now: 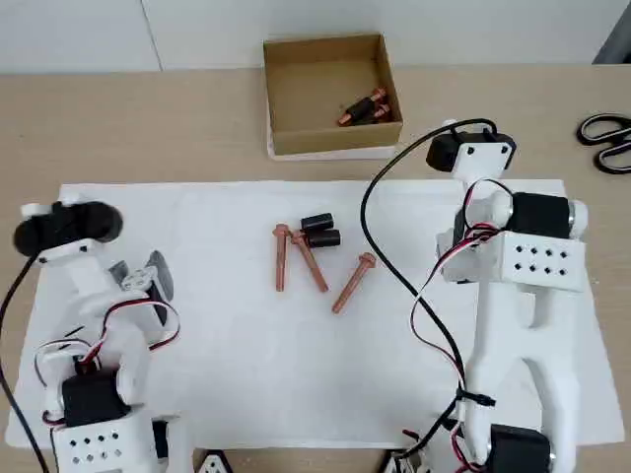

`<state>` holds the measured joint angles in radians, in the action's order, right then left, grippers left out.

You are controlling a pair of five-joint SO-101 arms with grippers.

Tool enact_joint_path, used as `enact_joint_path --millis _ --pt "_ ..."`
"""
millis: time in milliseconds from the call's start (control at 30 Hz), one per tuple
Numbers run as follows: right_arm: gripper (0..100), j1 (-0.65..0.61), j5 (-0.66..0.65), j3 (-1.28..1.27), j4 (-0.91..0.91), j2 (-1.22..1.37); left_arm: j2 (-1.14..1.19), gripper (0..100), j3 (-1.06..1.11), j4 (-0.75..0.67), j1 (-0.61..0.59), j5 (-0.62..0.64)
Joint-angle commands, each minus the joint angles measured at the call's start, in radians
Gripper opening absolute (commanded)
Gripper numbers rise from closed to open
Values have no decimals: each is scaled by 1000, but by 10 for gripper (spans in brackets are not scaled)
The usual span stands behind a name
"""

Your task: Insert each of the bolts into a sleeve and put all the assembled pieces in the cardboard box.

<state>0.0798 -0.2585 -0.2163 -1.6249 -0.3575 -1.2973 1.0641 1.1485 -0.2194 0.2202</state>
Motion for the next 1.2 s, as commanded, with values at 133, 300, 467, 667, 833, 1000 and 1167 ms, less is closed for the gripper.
enact_joint_path --millis 133,300,467,667,833,1000,1167 --pt "5 10 -9 8 -54 -39 -5 12 -102 -75 153 58" --pt "4 10 -8 12 -68 -39 91 40 -127 -118 157 80" --pt "4 8 -9 12 -45 -33 402 63 -349 -87 218 83" --pt "4 10 -3 9 -42 -35 809 62 -645 -18 387 83" --pt "4 10 -3 12 -39 -38 1054 62 -803 -8 430 78" --pt "4 8 -3 -15 -4 -38 1231 65 -905 8 434 -41" --pt "4 8 -3 -43 28 -31 1364 65 -966 31 453 -37"
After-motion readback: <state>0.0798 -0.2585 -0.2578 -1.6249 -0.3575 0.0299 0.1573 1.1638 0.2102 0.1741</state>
